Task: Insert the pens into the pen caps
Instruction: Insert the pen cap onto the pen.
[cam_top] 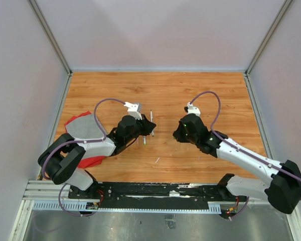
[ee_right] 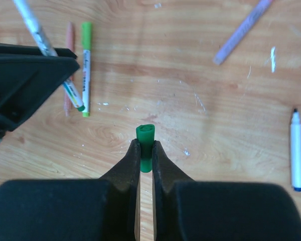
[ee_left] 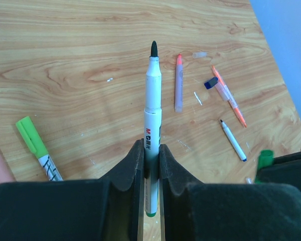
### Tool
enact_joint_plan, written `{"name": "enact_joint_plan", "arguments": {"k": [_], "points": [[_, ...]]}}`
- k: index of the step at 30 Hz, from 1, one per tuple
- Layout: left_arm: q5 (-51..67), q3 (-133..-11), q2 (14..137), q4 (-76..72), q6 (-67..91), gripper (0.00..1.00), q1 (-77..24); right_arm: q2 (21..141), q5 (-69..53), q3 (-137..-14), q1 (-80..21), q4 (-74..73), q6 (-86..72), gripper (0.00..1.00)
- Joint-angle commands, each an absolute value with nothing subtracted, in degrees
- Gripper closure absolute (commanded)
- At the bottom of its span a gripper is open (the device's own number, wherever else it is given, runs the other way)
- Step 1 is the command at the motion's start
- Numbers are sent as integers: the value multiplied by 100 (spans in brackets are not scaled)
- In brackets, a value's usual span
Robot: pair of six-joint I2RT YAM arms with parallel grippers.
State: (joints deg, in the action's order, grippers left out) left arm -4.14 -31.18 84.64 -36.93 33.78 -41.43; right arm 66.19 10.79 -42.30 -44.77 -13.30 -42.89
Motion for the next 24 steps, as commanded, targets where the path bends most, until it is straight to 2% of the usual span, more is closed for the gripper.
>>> {"name": "enact_joint_plan", "arguments": {"k": [1, 8, 16, 24], "points": [[-378, -3226, 8468, -3806, 3296, 99, -4104, 6057, 1446, -4058, -4516, -930, -3326, 99], [-311, -3217, 8459, -3865, 3248, 100, -4104, 4986, 1850, -3144, -4496, 326, -3033, 99], [-235, -3236, 8467, -3938, 3146, 99, -4192, 4554, 1944, -3226, -4304, -36, -2697, 99], [-369, -3311, 8460, -3946, 2917, 99, -4483, 4562, 812, -3280, -3452, -170, -2878, 100]]}}
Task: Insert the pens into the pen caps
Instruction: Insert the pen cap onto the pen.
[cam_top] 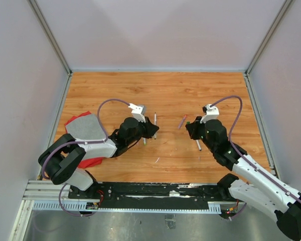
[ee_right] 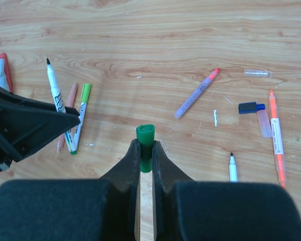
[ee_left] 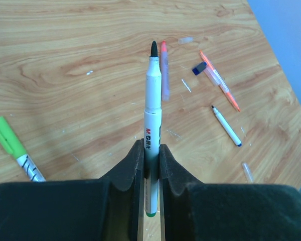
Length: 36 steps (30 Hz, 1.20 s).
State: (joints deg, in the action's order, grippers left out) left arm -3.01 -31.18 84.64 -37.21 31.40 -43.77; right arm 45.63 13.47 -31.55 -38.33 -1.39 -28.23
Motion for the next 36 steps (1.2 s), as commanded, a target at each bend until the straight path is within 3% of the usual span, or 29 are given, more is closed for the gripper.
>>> {"name": "enact_joint_plan", "arguments": {"k": [1, 18, 36], "points": [[-365, -3316, 8458, -3946, 2894, 99, -4501, 4588, 684, -3282, -3352, -186, -2910, 100], [-699, -3542, 8477, -3813, 2317, 99, -5065, 4874, -609, -3285, -2116, 579, -3605, 99], [-653, -3613, 8514, -3841, 2146, 100, -5240, 4903, -610, -3455, -2004, 978, -3663, 99]]}}
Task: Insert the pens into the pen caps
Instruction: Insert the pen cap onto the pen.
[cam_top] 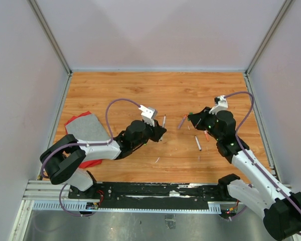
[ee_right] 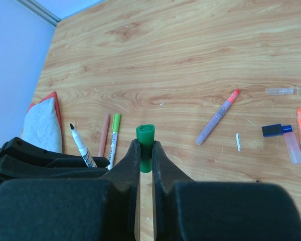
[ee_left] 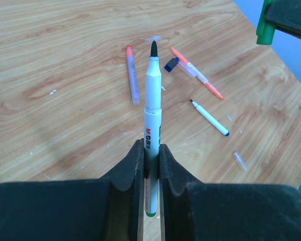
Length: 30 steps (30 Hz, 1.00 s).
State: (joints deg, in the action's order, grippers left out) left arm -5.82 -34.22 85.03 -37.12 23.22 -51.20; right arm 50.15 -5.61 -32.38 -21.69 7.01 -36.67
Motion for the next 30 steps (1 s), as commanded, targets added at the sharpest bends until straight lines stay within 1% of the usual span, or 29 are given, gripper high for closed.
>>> {"name": "enact_joint_plan", "arguments": {"k": [1, 6, 14, 30], "points": [[-668, -3613, 8514, -3841, 2119, 100, -5263, 4878, -610, -3447, -1997, 1008, -3653, 99], [-730, -3614, 8498, -3877, 2042, 100, -5347, 4731, -560, -3331, -1995, 1214, -3645, 99], [-834, -3584, 8489, -4017, 1858, 99, -5616, 4544, -666, -2951, -1995, 2196, -3821, 100], [-583, -3258, 8281, -4637, 1540, 100, -5844, 4966, -1749, -2575, -1996, 4088, -4342, 99]]}}
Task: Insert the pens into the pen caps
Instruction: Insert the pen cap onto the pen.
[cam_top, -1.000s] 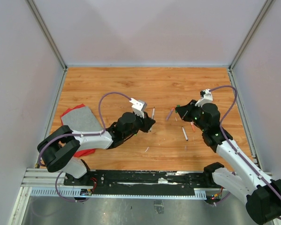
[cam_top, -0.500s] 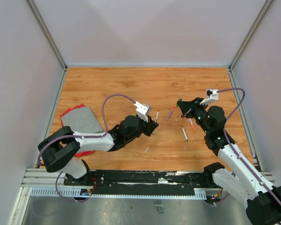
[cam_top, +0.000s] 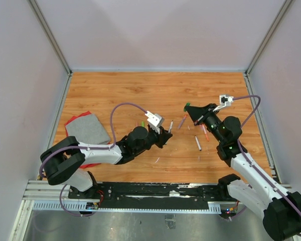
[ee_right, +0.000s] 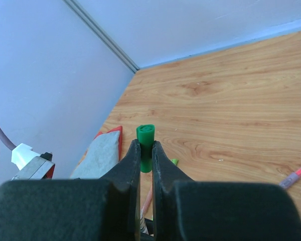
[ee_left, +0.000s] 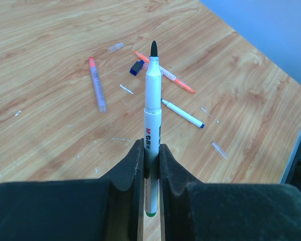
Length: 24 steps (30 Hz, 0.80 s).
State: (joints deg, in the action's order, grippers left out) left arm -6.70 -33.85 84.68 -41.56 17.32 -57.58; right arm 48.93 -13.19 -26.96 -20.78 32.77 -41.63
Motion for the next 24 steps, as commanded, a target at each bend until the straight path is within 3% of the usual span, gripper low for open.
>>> {"name": "enact_joint_plan", "arguments": {"k": [1, 24], "points": [[-588, -3257, 8272, -4642, 1538, 100, -5848, 4993, -1795, -2549, -1995, 4176, -4369, 99], [-670, -3296, 8298, -4579, 1525, 100, -5873, 5796, -2700, -2536, -2079, 4877, -4546, 99]]}}
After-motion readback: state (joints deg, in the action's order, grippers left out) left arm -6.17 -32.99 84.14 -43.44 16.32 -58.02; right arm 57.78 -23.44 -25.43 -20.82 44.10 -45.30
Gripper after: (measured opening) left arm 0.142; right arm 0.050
